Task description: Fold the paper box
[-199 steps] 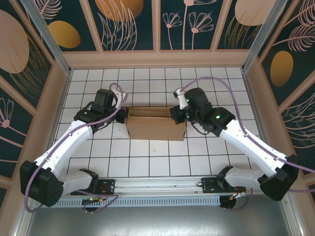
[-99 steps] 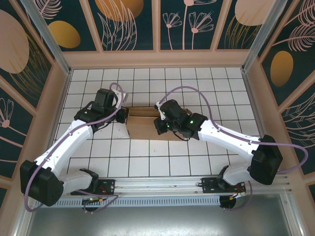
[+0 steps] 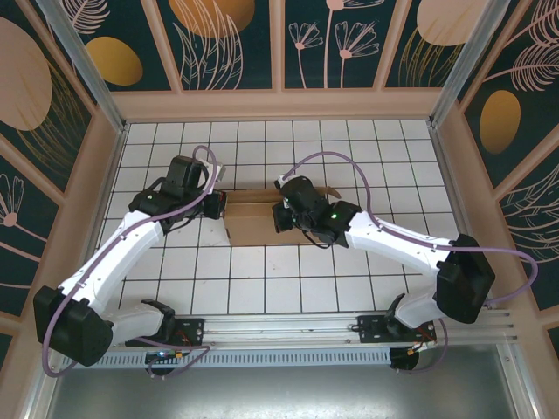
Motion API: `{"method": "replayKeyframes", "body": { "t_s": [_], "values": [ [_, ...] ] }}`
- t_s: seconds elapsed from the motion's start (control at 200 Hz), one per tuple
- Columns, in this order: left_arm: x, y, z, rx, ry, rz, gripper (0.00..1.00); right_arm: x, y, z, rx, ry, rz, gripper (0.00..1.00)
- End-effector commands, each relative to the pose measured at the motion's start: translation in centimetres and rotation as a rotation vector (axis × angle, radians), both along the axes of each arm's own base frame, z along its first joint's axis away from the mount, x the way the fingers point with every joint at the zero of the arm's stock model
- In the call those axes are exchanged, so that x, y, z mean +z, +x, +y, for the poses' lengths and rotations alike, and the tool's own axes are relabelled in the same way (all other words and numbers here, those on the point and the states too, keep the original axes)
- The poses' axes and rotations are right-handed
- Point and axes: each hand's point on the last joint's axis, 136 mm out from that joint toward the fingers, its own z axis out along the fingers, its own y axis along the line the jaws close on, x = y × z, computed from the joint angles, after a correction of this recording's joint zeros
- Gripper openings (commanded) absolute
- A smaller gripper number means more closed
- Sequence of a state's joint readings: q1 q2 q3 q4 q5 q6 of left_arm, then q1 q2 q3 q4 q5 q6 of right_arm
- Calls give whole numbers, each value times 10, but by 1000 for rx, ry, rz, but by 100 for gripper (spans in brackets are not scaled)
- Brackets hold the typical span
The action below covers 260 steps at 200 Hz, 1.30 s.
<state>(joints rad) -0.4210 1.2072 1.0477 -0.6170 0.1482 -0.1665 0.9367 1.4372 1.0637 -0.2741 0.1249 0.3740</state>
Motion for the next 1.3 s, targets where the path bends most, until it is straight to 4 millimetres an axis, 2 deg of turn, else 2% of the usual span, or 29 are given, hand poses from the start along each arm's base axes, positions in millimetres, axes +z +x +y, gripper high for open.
{"method": "replayKeyframes", "body": {
  "t_s": [0.0,0.155,0.35,0.636,0.846,0.881,0.906,0.976,1.296],
  "values": [
    [8,-6,-5,-9,-27,26,0,-35,0,-17,-55,-88,52,4],
    [4,-6,-6,6,-41,37,0,-36,-1,-17,-54,-88,55,5],
    [-7,-9,-16,18,-101,116,0,-41,-2,-17,-53,-90,68,5],
    [-9,-11,-14,37,-94,133,0,-41,-2,-17,-55,-99,68,5],
    [-35,-18,-9,64,-75,173,0,-41,-2,-15,-49,-102,68,6],
    [-34,-17,-8,71,-75,165,0,-40,-2,-15,-46,-98,67,6],
    [-44,-21,-5,76,-63,183,0,-39,-2,-14,-45,-95,66,7],
    [-47,-23,-3,83,-59,181,0,-35,-3,-13,-43,-87,60,8],
    [-43,-26,8,99,-14,152,0,-11,-4,-10,18,-84,11,15]
  ]
}}
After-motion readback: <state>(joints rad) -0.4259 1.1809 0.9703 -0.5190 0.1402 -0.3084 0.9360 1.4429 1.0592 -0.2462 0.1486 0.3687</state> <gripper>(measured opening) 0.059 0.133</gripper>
